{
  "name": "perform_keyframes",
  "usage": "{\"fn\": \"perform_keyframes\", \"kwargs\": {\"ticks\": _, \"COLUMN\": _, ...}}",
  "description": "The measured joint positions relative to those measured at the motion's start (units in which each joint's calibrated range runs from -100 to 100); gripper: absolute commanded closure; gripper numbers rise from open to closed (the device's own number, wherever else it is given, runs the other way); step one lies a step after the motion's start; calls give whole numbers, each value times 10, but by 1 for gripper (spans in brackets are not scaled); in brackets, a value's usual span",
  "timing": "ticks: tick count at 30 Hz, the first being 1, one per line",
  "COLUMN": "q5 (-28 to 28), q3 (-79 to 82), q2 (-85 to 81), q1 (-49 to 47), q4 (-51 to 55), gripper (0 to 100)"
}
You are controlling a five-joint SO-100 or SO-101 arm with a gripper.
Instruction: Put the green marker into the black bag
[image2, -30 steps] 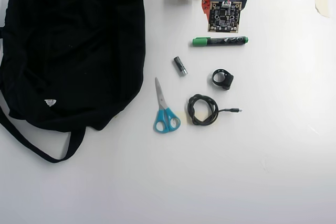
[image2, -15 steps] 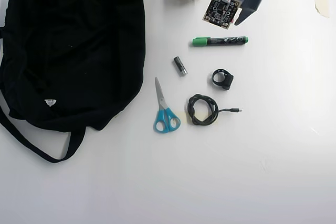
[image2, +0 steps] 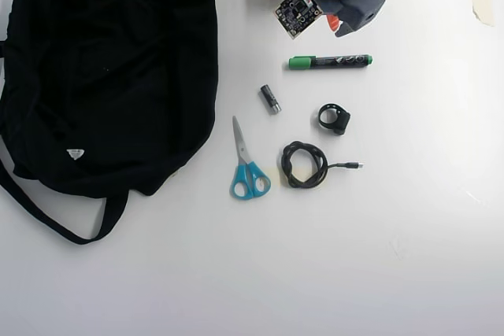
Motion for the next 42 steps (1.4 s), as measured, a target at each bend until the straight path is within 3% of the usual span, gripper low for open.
{"fn": "perform_keyframes", "kwargs": {"ticks": 10, "q5": -15, "q3": 27, "q2": 0, "q1": 0, "q4": -43, "gripper": 97}}
{"fn": "perform_keyframes", "kwargs": {"ticks": 18, "q5": -20, "q3": 63, "q2": 41, "q1": 0, "q4": -120, "gripper": 76}}
{"fn": "perform_keyframes", "kwargs": {"ticks": 25, "q5": -20, "q3": 63, "q2": 86, "q1": 0, "q4": -136, "gripper": 68}}
{"fn": "perform_keyframes", "kwargs": {"ticks": 42, "q5": -20, "q3": 91, "q2": 123, "q1": -26, "q4": -270, "gripper": 67}}
